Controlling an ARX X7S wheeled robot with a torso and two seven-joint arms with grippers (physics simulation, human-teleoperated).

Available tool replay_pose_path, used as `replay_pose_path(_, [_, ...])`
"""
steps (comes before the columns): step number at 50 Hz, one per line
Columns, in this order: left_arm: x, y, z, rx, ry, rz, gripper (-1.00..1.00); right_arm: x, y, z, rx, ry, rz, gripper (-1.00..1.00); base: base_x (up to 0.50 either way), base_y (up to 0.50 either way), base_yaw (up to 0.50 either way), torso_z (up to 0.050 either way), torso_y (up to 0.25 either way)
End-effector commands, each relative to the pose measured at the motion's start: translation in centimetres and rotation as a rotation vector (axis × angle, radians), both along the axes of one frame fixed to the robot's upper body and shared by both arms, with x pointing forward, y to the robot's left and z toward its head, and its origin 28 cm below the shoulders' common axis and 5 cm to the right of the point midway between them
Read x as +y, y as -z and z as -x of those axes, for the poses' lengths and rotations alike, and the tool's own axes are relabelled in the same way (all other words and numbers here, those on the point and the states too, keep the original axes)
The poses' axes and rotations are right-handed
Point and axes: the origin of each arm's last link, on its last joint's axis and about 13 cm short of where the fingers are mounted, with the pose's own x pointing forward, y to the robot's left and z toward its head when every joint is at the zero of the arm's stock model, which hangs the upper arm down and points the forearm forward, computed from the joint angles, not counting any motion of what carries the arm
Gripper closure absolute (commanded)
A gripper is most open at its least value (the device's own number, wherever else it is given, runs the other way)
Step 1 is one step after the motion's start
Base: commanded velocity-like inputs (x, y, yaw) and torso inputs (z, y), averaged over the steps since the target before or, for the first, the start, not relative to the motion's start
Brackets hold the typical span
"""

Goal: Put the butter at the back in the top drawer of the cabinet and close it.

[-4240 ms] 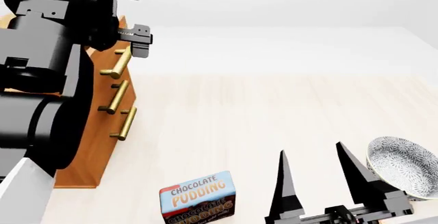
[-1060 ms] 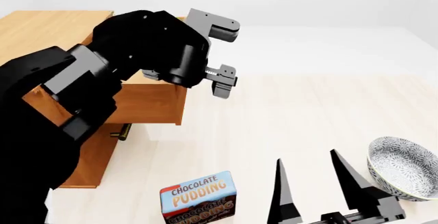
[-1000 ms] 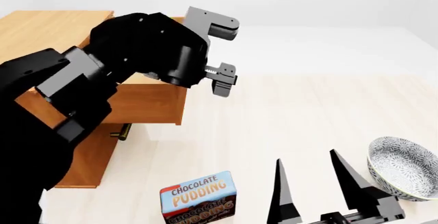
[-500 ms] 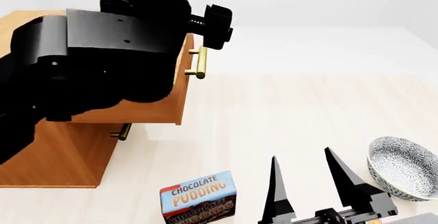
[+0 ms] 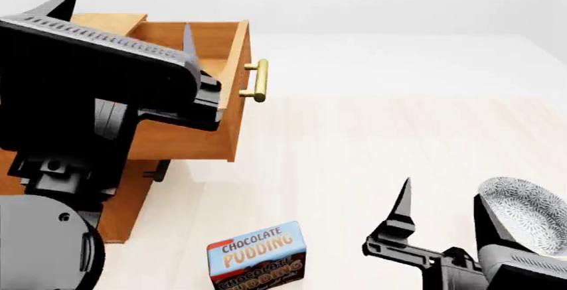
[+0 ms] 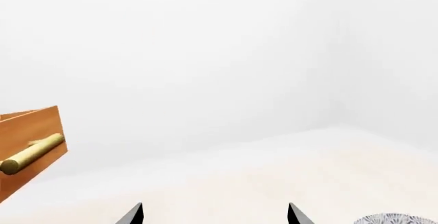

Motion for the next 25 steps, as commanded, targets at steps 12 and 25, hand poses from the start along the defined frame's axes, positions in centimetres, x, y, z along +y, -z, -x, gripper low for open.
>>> replay_pose_path(12, [3.0, 3.3, 3.3, -0.025, 0.005, 0.017, -1.00, 2.3, -1.4, -1.3, 0.258, 0.381, -0.287, -1.00, 0.00, 0.00, 0.00, 0.000, 0.000])
replay_pose_path(25, [3.5, 4.4, 3.2, -0.005, 0.004, 0.031, -1.00, 2.4, -1.3, -2.2, 0.366, 0.496, -0.440, -1.00, 0.00, 0.00, 0.00, 0.000, 0.000])
